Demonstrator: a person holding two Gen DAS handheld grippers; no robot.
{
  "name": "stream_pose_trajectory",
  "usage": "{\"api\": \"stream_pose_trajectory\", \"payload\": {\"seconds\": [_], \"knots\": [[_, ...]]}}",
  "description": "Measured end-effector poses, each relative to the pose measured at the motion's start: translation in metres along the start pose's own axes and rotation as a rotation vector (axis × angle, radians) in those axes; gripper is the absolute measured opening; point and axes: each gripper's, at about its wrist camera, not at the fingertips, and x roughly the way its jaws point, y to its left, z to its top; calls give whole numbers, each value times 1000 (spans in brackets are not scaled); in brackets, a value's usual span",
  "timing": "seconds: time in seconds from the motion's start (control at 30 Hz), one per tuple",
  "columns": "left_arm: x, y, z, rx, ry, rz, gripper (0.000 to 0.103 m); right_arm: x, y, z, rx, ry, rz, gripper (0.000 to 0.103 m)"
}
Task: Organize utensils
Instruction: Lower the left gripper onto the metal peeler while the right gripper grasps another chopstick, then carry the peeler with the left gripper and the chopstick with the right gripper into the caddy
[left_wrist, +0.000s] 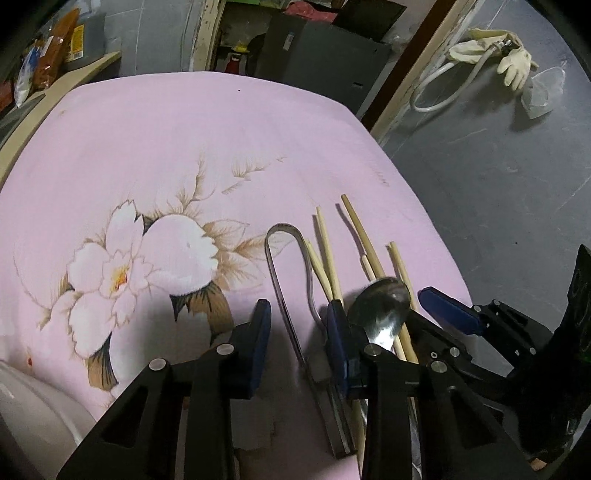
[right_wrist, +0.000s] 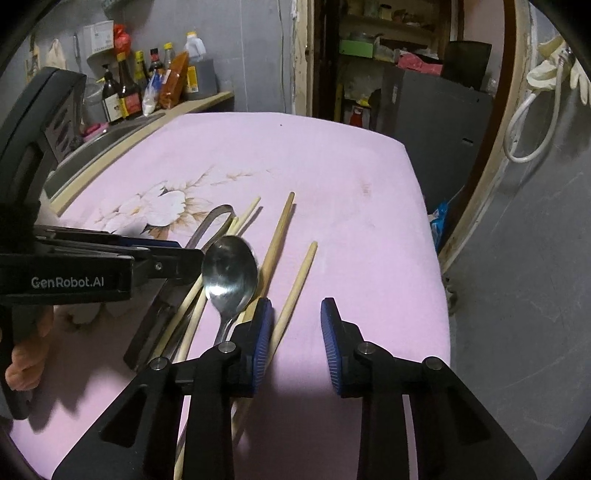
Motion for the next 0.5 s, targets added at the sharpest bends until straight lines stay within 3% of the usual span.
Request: {"api": "stream_pose_trajectory", "payload": {"seconds": [0.1, 0.17, 0.23, 0.5], "knots": [[4, -2, 7, -18, 15, 9, 26, 3, -5, 6, 29, 25, 17, 25], [4, -2, 7, -8, 23, 34, 20, 3, -6, 6, 45, 32, 27, 24], [8, -8, 16, 0, 21, 41, 19, 2, -10, 4, 74, 37, 59, 10], [-4, -9, -7, 22, 4, 54, 15, -7, -21, 1, 229, 70, 167, 3]]}}
